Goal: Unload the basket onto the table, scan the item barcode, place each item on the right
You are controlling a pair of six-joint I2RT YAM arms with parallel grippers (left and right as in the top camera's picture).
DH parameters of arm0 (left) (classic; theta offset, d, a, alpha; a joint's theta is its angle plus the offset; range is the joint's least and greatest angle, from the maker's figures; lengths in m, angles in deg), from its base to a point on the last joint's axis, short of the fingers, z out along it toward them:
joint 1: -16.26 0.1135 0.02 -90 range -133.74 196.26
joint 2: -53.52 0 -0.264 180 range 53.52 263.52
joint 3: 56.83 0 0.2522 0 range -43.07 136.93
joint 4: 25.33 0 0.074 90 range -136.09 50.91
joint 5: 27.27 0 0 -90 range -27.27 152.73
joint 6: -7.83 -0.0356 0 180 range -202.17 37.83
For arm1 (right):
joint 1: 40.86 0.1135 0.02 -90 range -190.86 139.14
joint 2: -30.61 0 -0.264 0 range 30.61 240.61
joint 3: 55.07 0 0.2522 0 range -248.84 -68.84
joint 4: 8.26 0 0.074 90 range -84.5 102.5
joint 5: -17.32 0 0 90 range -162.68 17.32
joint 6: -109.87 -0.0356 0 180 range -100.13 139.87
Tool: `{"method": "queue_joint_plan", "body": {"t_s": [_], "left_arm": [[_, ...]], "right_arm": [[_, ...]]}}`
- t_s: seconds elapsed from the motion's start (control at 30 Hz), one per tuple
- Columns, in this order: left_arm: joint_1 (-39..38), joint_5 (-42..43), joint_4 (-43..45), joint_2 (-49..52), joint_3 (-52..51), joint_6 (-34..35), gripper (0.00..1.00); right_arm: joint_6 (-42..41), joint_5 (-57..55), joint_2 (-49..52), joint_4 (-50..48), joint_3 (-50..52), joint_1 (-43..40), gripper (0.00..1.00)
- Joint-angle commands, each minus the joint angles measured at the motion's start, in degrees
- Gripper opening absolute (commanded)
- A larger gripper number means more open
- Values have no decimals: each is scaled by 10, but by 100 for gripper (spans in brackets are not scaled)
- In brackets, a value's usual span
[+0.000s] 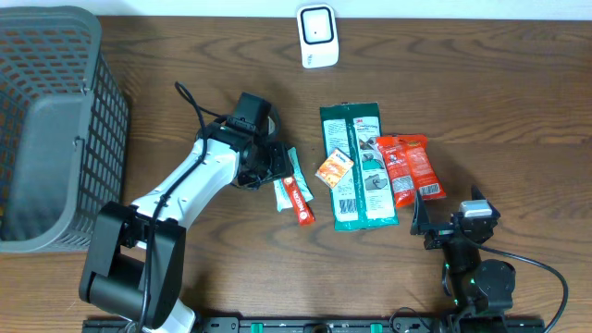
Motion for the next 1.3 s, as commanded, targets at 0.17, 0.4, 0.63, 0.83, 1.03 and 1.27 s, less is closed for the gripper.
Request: {"method": "queue_joint_plan", "body": {"t_s": [0.17,0.4,0.63,0.83,1.03,1.27], "left_arm": [[-6,5,-35,-21,10,-51,60],[-65,-116,-35,-20,10,10,58],[-121,-219,-35,-13,9,81,58],[-122,-252,-49,-13,8,81,58],[-120,-251,-16,-12,6,86,58],[-122,-272,8,-8,-18,120,57]], "right_arm": [[7,2,-3,2,1,-4,99],[7,2,-3,2,1,-4,99],[7,2,-3,2,1,-3,99],[7,2,-3,2,1,-4,99],[7,2,-3,2,1,-3,99],[7,2,-3,2,1,-4,99]]}}
